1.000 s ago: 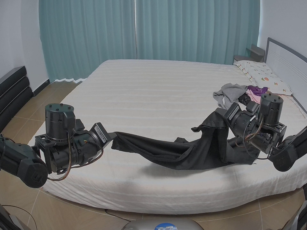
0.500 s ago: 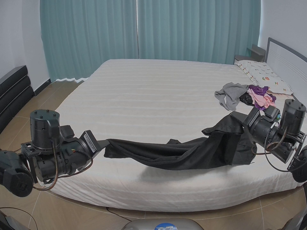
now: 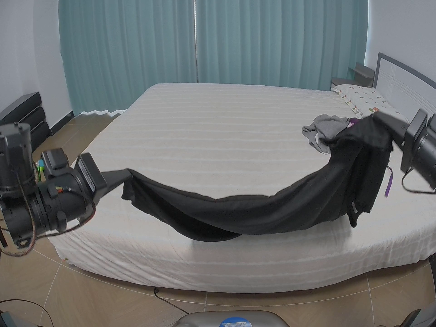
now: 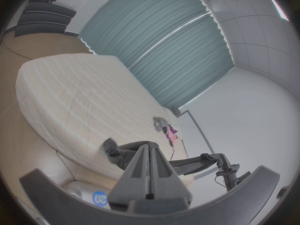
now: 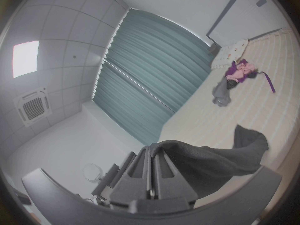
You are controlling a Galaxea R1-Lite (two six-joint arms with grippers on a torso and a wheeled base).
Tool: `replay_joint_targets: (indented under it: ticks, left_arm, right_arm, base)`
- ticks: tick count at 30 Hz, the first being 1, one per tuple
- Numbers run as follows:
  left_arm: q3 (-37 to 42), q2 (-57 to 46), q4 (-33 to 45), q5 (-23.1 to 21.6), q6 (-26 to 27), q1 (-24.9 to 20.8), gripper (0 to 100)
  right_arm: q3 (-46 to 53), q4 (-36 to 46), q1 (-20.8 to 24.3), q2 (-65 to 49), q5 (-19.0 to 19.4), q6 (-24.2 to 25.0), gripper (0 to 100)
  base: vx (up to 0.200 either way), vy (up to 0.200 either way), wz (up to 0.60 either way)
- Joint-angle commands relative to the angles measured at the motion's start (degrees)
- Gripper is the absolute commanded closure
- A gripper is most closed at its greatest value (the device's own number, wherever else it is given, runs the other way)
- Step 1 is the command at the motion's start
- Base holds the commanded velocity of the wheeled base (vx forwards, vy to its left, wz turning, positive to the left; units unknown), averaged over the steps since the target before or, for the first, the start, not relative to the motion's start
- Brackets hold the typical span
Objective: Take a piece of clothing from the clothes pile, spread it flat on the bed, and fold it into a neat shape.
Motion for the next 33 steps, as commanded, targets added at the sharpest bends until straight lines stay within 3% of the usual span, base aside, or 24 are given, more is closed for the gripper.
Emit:
replay_joint_targets:
  ticks: [1, 3, 5, 14, 33]
  left_arm:
    - [-11.6, -2.6, 5.7, -0.2, 0.8, 1.8, 100]
    - [-18.2, 2.3, 8.5, -0.1, 1.1, 2.7, 100]
    - [-22.1, 5.0, 10.1, 0.0, 1.1, 3.2, 100]
    - [-33.2, 18.8, 10.5, -0.5, 0.9, 6.4, 100]
    - [-48.1, 41.0, 9.5, -0.7, 0.9, 11.9, 100]
  right_arm:
    - [-13.6, 8.0, -3.5, -6.4, 1.5, 0.0, 100]
    - [-19.4, 8.5, -8.9, -1.9, 5.3, 0.2, 100]
    - [-21.6, 8.5, -10.3, 1.6, 6.6, 0.2, 100]
    - [-27.8, 7.6, -11.6, 18.5, 6.4, 0.1, 100]
    - [-34.6, 3.0, -12.6, 38.6, 6.2, -1.1, 100]
  base:
    - [0.000, 0.000, 0.00]
    - [0.000, 0.000, 0.00]
    - [0.000, 0.000, 0.00]
    - [0.000, 0.000, 0.00]
    - [0.200, 0.000, 0.00]
